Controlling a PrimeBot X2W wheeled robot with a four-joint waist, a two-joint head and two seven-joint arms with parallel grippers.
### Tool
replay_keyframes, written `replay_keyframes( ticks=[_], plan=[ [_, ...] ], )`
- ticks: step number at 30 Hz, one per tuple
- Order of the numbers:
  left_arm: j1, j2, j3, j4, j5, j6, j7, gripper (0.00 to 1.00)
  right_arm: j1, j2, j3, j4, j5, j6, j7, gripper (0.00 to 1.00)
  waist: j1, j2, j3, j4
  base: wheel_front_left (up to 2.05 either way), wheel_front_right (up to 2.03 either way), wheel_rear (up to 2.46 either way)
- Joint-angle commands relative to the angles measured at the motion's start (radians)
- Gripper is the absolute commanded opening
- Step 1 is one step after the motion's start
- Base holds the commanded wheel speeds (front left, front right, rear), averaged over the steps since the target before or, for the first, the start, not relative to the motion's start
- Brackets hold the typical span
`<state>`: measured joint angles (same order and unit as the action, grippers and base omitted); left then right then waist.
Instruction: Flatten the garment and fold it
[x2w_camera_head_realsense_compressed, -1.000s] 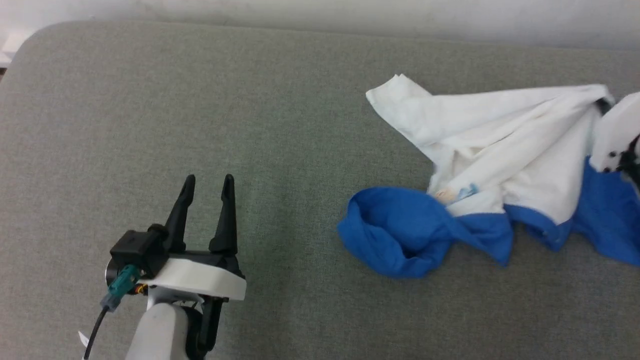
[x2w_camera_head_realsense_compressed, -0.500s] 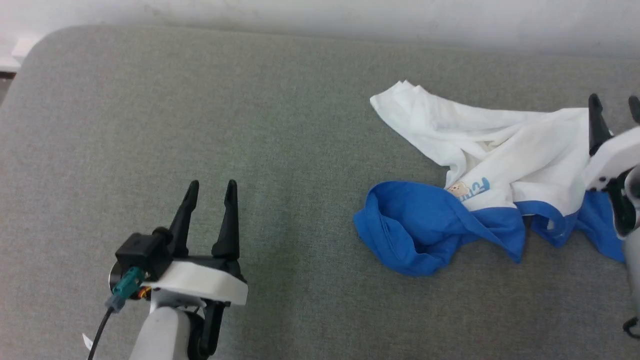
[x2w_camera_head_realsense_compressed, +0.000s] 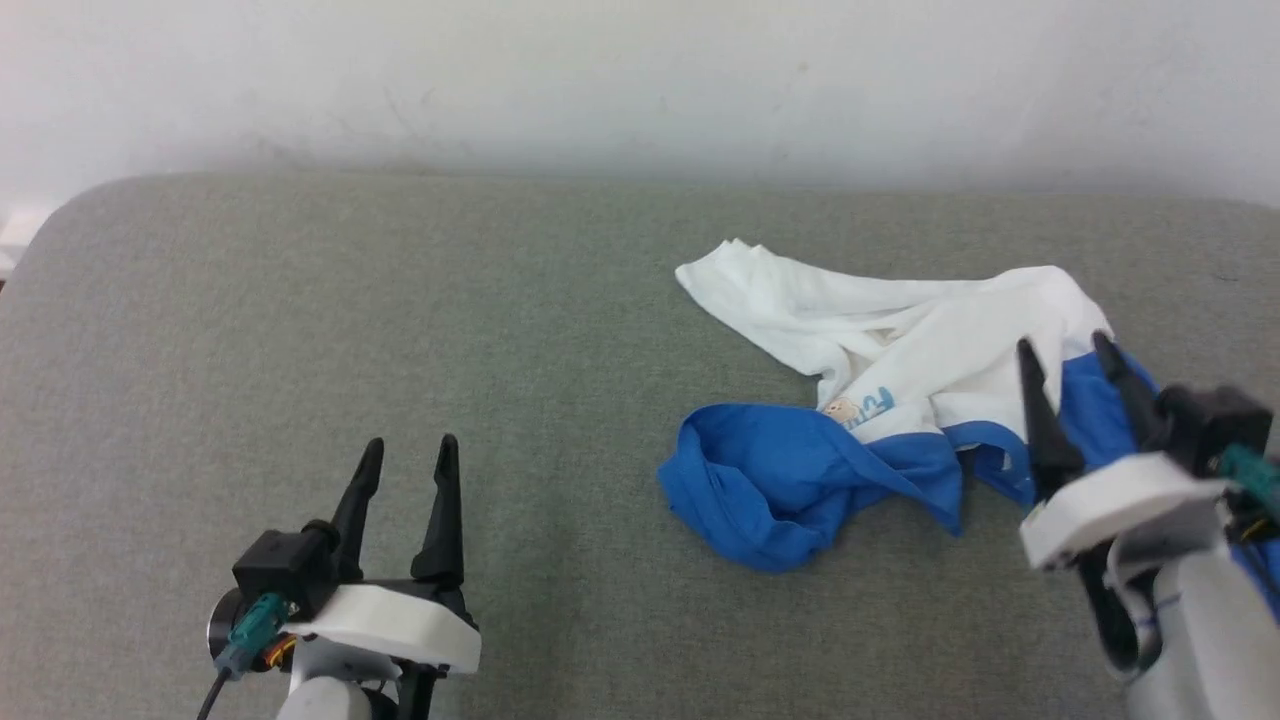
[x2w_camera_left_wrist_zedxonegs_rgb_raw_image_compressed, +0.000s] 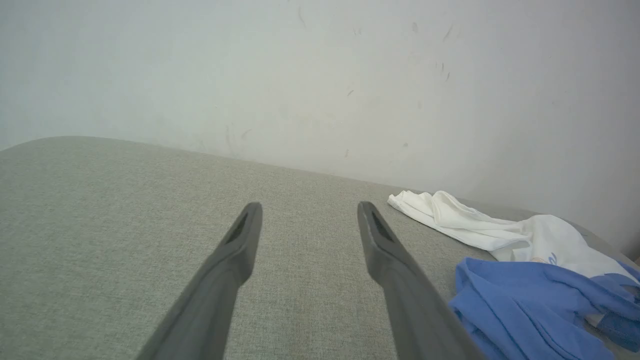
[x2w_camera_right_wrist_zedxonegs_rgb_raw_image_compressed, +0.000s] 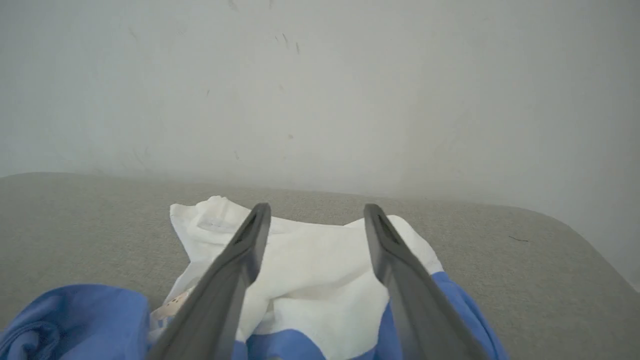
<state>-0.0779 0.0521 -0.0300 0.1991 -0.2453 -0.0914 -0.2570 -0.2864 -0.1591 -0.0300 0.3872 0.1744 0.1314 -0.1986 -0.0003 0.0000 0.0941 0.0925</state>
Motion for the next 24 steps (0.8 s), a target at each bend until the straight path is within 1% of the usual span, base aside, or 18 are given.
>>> replay_keyframes(
  ticks=[1, 5, 9, 14, 15, 18, 21, 24],
  plan=[
    [0.012, -0.002, 0.001, 0.004, 0.005, 0.009, -0.005, 1.0, 0.048, 0.017, 0.001, -0.054, -0.005, -0.001, 0.02, 1.0, 0.0003, 0.0, -0.028, -0.027, 0.0, 0.0, 0.0],
    [0.018, -0.002, -0.013, 0.014, 0.001, 0.01, -0.005, 1.0, 0.193, 0.06, 0.007, -0.244, -0.018, -0.001, 0.09, 1.0, 0.0003, 0.0, -0.038, -0.036, 0.0, 0.0, 0.0],
    [0.004, -0.002, -0.045, 0.036, -0.009, 0.007, 0.012, 1.0, 0.302, 0.087, 0.003, -0.391, -0.027, -0.001, 0.148, 1.0, 0.0003, 0.0, -0.04, -0.045, 0.0, 0.0, 0.0],
    [-0.079, -0.002, -0.146, 0.064, -0.039, -0.007, 0.089, 1.0, 0.376, 0.104, -0.006, -0.505, -0.03, -0.001, 0.194, 1.0, 0.0003, 0.0, -0.026, -0.057, 0.0, 0.0, 0.0],
    [-0.079, -0.002, -0.146, 0.064, -0.039, -0.007, 0.089, 1.0, 0.376, 0.104, -0.006, -0.505, -0.03, -0.001, 0.194, 1.0, 0.0003, 0.0, -0.026, -0.057, 0.0, 0.0, 0.0],
    [-0.137, -0.002, -0.22, 0.094, -0.079, -0.016, 0.169, 1.0, 0.39, 0.107, 0.003, -0.545, -0.033, -0.001, 0.211, 1.0, 0.0003, 0.0, -0.013, -0.076, 0.0, 0.0, 0.0],
    [-0.189, -0.002, -0.287, 0.137, -0.102, -0.023, 0.284, 1.0, 0.391, 0.108, 0.016, -0.571, -0.027, -0.001, 0.22, 1.0, 0.0003, 0.0, 0.0, -0.097, 0.0, 0.0, 0.0],
    [-0.231, 0.001, -0.334, 0.184, -0.116, -0.029, 0.401, 1.0, 0.391, 0.108, 0.024, -0.584, -0.016, -0.001, 0.222, 1.0, 0.0003, 0.0, 0.013, -0.117, 0.0, 0.0, 0.0]
  ],
)
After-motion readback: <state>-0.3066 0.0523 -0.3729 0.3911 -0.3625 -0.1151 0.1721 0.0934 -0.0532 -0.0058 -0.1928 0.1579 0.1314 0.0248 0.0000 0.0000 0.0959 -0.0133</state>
